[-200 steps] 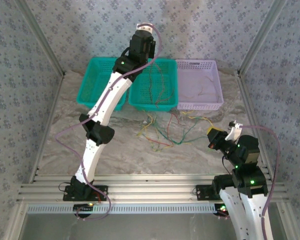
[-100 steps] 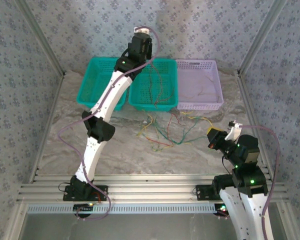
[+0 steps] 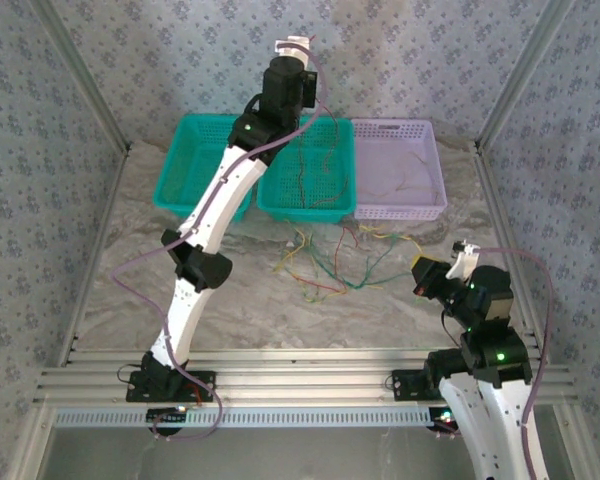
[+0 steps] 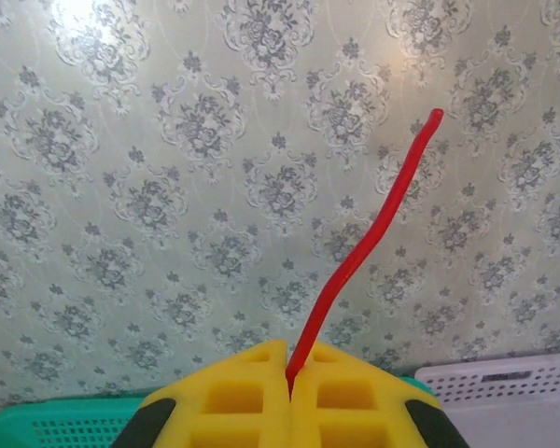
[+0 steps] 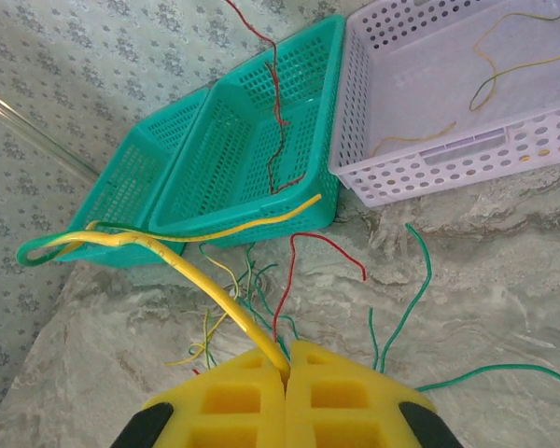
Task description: Untangle the cables
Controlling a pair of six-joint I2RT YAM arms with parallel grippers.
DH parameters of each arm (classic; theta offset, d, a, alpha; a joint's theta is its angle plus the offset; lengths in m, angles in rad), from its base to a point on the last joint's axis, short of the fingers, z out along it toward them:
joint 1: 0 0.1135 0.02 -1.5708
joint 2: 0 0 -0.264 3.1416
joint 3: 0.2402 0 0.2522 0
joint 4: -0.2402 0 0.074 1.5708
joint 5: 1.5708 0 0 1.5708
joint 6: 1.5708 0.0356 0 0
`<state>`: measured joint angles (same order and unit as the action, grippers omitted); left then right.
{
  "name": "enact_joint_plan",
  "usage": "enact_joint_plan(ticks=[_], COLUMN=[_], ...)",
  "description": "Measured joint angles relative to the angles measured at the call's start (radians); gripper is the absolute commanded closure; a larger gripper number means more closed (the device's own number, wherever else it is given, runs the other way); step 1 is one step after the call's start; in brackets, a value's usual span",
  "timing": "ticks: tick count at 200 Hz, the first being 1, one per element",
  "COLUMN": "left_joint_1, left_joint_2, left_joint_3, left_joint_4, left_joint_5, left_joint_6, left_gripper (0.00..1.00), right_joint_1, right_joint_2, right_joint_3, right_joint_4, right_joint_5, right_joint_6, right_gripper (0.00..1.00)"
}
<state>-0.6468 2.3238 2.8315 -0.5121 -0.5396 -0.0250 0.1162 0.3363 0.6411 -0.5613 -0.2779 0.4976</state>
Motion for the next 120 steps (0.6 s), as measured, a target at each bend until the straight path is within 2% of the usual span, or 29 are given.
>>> enact_joint_plan(ticks=[77,120], left_joint_1=[0.011,-0.003], left_joint_2=[-0.005,0.09], left_joint_3=[-0.056,-0.056], left_joint_4=[-0.028,-0.085], left_joint_5=[-0.008,-0.027], left_joint_6=[0.039,0.016], left_gripper=[1.0,1.0], right_joint_1=[0.016,0.031], right_joint_2=[0.016,0.016], right_joint_3=[-0.014,-0.023], right_joint_4=[0.02,0.023], right_joint_5=[0.0,0.003], right_joint_6=[0.006,0.011], right_gripper=[1.0,1.0])
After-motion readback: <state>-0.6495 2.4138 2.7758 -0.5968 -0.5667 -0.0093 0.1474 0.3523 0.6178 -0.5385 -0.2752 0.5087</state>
